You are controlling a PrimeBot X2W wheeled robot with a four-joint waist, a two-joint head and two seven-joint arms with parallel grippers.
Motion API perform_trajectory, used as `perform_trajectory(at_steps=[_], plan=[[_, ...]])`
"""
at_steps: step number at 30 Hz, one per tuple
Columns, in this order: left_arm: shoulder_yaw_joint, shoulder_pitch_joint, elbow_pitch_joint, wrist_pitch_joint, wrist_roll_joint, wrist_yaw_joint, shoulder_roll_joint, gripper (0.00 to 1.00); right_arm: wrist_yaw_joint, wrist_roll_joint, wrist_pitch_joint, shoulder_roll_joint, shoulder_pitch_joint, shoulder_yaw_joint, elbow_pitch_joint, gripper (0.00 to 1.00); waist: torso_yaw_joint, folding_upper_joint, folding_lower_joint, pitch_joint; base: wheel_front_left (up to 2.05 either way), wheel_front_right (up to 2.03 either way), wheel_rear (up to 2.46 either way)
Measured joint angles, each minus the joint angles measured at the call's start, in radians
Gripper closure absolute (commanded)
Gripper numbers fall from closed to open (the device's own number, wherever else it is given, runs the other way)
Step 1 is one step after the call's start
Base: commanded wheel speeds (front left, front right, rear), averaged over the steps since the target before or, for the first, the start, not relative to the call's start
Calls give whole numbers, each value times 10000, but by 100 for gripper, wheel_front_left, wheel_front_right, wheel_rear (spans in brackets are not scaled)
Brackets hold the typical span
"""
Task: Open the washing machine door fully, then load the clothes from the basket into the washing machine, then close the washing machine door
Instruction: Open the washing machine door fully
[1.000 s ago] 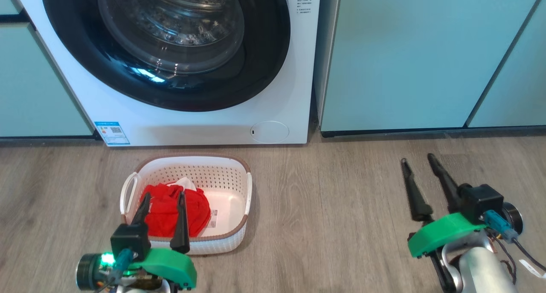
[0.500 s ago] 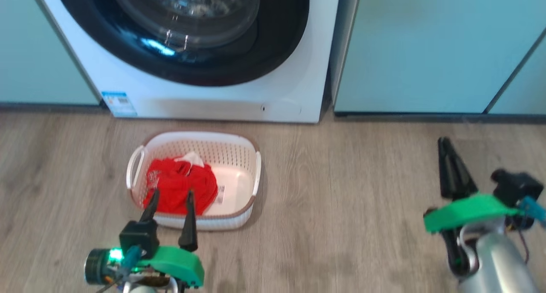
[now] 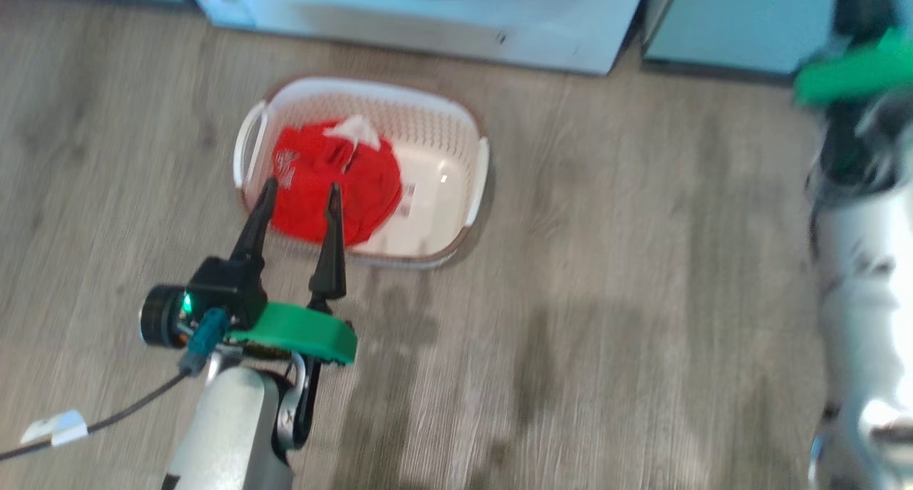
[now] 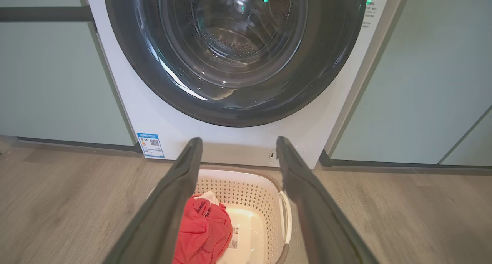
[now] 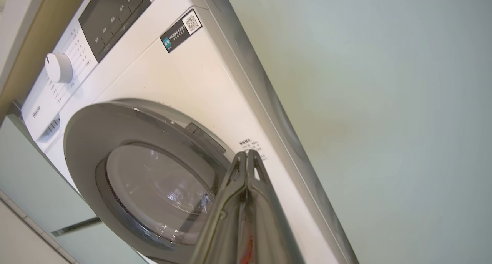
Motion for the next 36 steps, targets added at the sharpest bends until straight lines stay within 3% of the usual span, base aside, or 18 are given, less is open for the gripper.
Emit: perform_trajectory(at_steps=[10, 20, 28, 36], plan=[[-355, -959, -232, -2, -359, 194, -23, 0, 0, 1724, 2353, -487, -4196, -616, 1672, 100, 788, 0, -1, 1787, 0, 0, 0], [-667, -1302, -167, -2, -725, 314, -46, 0, 0, 2506, 4357, -522, -6557, -1551, 4188, 100, 1330, 0, -3, 2402, 0, 0, 0], [-936, -1391, -98, -2, -888, 357, -56, 0, 0, 2539, 4984, -598, -8460, -1941, 5831, 100, 1588, 0, -3, 2646, 0, 0, 0], [-945, -1569, -102, -2, -888, 360, -58, 0, -4, 2299, 5427, -790, -9018, -1864, 6867, 100, 1758, 0, -3, 2786, 0, 0, 0]])
